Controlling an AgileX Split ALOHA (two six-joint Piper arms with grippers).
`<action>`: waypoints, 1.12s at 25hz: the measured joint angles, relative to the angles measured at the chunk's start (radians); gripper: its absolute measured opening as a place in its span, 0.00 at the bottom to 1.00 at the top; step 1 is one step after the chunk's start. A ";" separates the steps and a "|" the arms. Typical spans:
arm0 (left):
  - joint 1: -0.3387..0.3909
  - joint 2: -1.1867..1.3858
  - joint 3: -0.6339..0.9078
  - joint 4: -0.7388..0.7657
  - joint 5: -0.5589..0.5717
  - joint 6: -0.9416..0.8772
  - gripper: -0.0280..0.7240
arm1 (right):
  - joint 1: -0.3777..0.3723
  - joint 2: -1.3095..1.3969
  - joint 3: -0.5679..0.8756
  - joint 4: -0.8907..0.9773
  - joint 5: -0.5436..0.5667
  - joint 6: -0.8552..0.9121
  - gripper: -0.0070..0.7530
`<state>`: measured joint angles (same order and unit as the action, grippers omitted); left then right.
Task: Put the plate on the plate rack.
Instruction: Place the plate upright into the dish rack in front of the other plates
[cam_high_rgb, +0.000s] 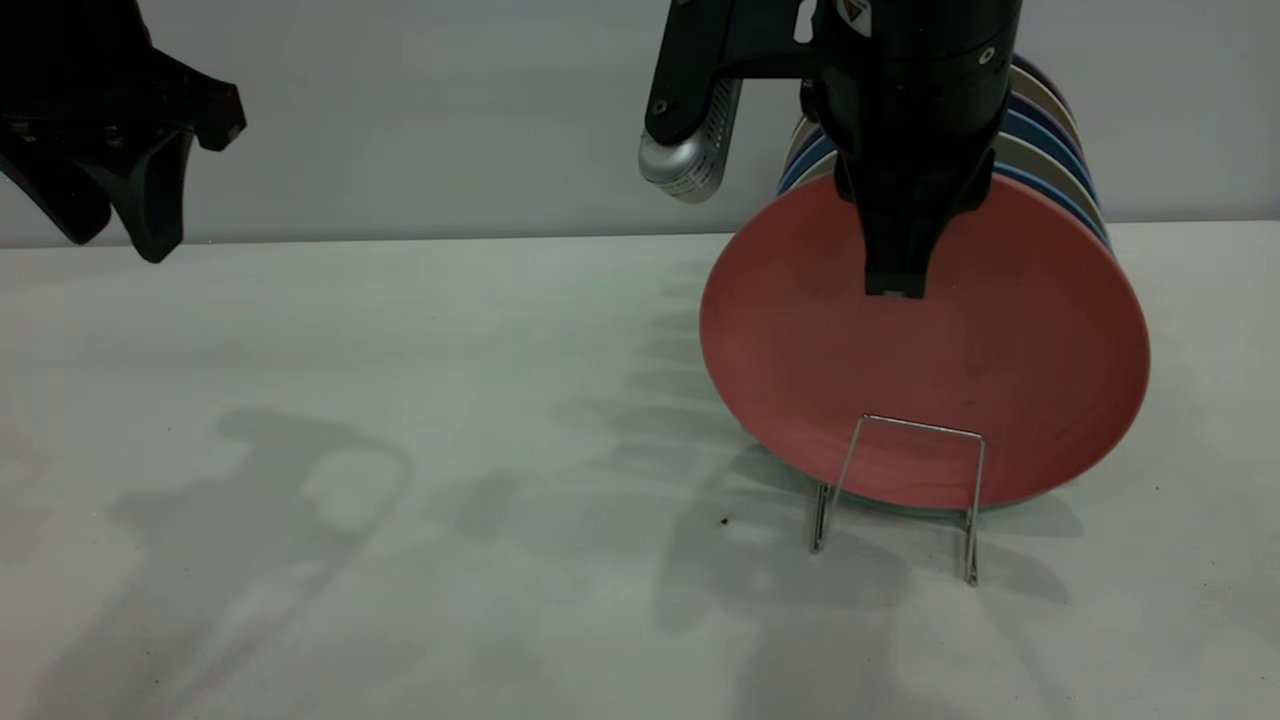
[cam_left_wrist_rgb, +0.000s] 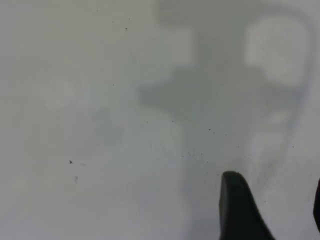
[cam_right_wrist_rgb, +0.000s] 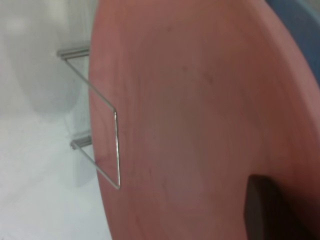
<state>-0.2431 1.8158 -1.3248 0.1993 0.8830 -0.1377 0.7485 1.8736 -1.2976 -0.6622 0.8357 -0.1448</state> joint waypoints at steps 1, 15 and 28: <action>0.000 0.000 0.000 0.000 0.000 0.000 0.57 | 0.000 0.000 0.000 0.001 -0.001 0.000 0.14; 0.000 0.000 0.000 0.000 0.000 0.000 0.57 | -0.001 0.000 0.000 0.034 0.057 0.012 0.43; 0.000 0.000 0.000 0.001 0.027 0.044 0.57 | -0.001 -0.098 0.000 0.096 0.111 0.020 0.52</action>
<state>-0.2431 1.8158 -1.3248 0.2005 0.9095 -0.0940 0.7479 1.7754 -1.2976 -0.5661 0.9467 -0.1244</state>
